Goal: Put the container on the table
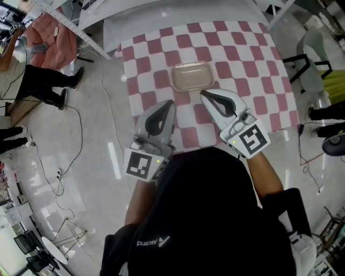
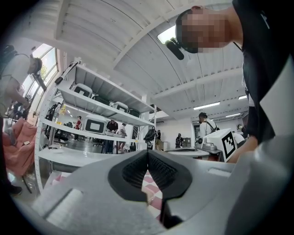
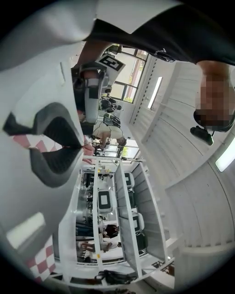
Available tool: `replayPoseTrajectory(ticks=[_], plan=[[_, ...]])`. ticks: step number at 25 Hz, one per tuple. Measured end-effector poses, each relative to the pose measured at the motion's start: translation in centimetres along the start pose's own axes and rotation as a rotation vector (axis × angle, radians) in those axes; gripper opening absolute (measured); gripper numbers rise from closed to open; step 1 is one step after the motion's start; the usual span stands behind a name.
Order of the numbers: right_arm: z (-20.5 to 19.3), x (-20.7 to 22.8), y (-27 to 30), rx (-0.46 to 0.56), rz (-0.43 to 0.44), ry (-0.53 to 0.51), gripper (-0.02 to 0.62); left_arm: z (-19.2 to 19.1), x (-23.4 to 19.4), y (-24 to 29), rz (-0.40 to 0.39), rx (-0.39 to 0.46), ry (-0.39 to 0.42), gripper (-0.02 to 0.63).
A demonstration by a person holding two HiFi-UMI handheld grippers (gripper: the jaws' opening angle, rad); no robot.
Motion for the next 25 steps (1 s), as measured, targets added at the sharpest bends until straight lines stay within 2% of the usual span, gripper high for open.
replayPoseTrajectory(ticks=[7,12,17,25], plan=[[0.0,-1.9,-1.4,0.003,0.007,0.033,0.003,0.1,1.4,-0.2,-0.026,0.008,-0.005,0.009],[0.2,-2.3,-2.3,-0.004,-0.006,0.029,0.003,0.1,2.0,-0.7,-0.021,-0.012,-0.022,0.009],[0.1,-2.8,-2.4,-0.013,0.009,0.022,0.003,0.1,2.3,-1.2,-0.022,0.011,-0.032,0.009],[0.3,-3.1,-2.7,-0.012,0.025,0.01,0.003,-0.2,2.5,-2.1,-0.013,-0.023,-0.018,0.011]])
Point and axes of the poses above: the fingertips, and each gripper's own axes: y forward along the fingers, x to its right, z out of its top, the point moved 7 cm from there along -y, backward along the fingers, and after that the axes turned 9 degrees about z, right-handed, at the moved point
